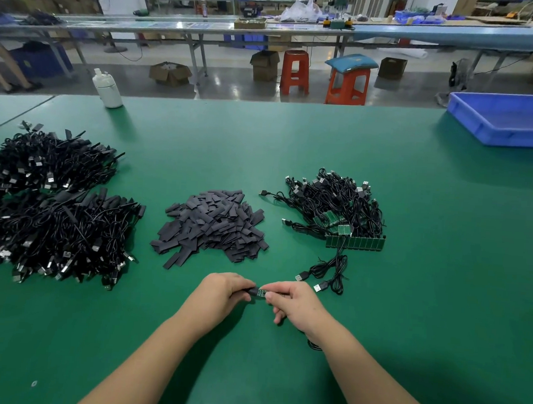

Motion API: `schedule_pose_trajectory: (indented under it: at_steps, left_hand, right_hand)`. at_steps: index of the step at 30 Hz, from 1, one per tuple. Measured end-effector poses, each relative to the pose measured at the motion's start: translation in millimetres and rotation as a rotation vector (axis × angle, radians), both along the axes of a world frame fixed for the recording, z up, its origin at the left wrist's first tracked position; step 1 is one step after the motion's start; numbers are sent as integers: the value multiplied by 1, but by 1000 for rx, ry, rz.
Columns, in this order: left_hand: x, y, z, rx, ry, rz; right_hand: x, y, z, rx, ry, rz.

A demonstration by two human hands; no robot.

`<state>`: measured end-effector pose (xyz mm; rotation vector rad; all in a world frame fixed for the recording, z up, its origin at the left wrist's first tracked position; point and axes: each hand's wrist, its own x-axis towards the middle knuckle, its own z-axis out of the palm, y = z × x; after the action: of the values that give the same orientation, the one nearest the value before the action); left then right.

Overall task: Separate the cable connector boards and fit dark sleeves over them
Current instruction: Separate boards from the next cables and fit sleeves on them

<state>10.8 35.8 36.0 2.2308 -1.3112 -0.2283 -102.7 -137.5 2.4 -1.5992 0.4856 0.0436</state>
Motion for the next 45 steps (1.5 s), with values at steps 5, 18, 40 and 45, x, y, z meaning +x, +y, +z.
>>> schedule_pose_trajectory:
  at_steps: [5,18,40,45]
  left_hand:
    - [-4,-1,-4,33,18,40]
    - [-13,-5,-1,190,-48,112]
    - [-19,-4,-3,-30,-23,75]
    - [-22,-3,-5,-47,-17,76]
  right_hand:
    - [0,0,-1,-5,6,8]
    - [2,5,-2,-107,10,30]
    - [4,7,13,98,55,80]
    - [6,5,13,98,87,99]
